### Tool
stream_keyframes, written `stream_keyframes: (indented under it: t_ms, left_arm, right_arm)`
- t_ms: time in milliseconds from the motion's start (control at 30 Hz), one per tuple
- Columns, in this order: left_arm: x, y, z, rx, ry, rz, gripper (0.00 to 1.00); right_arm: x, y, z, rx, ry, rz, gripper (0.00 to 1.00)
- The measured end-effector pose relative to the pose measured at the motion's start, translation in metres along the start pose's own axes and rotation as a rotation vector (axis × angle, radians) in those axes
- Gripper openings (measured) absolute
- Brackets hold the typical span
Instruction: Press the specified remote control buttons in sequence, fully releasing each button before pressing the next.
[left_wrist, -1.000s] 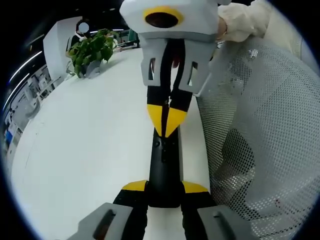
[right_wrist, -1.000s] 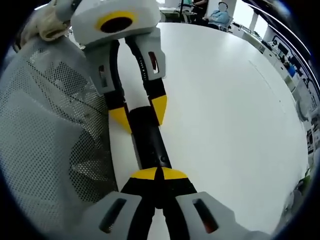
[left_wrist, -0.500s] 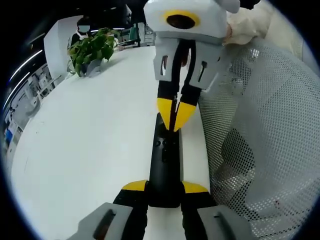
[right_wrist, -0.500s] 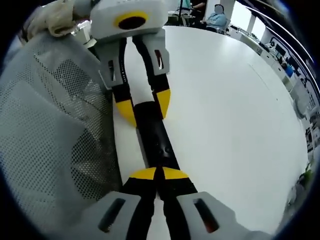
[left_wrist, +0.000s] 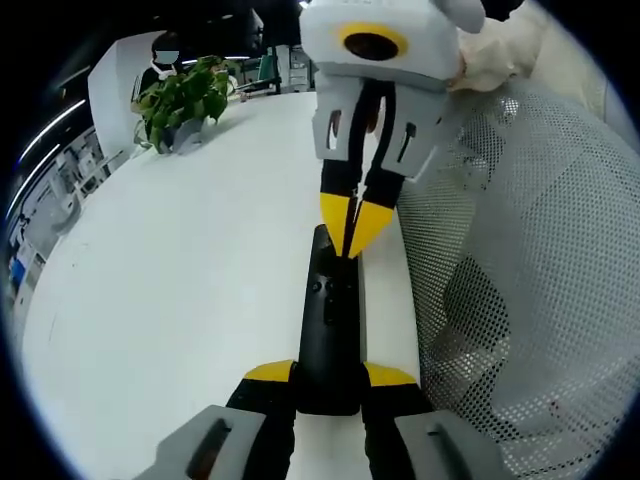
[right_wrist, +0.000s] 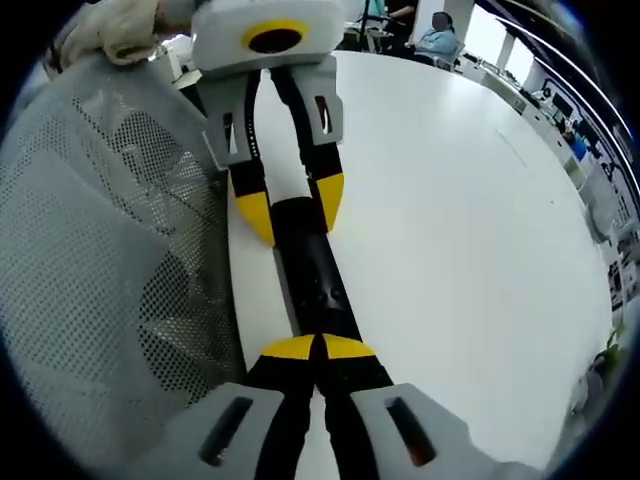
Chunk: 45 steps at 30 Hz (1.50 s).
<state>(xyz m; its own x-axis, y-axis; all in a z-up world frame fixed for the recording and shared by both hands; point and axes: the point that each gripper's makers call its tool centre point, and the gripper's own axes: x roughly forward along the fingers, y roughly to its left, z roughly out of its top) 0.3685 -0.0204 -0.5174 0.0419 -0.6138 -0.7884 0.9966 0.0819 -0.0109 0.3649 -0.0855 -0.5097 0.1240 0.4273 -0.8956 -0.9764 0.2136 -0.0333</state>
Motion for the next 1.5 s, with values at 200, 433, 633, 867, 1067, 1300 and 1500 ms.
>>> stream_keyframes:
  t_ms: [200,433,633,867,1067,1300,1500]
  left_arm:
    - [0.000,0.000,0.000,0.001,0.001,0.000,0.25]
    - [0.000,0.000,0.000,0.002,0.004,0.000,0.25]
    - [0.000,0.001,-0.001,0.004,0.007,0.001,0.25]
    - [0.000,0.001,-0.001,0.005,0.009,0.001,0.25]
    - [0.000,0.000,0.000,0.005,0.007,0.000,0.25]
    - [0.000,0.001,0.000,0.005,0.007,0.000,0.25]
    - [0.001,0.001,0.001,0.005,0.006,0.000,0.25]
  right_arm:
    - [0.001,0.001,0.000,-0.021,0.015,-0.007,0.00]
    - [0.002,0.002,0.001,-0.065,0.040,-0.026,0.00]
    - [0.003,0.003,0.001,-0.157,0.073,-0.069,0.00]
    - [0.003,0.001,0.001,-0.170,0.072,-0.065,0.00]
    - [0.000,0.000,0.001,-0.009,0.008,-0.001,0.00]
    - [0.002,-0.013,0.005,0.000,0.005,-0.029,0.00]
    - [0.004,-0.024,0.006,0.030,0.014,-0.049,0.00]
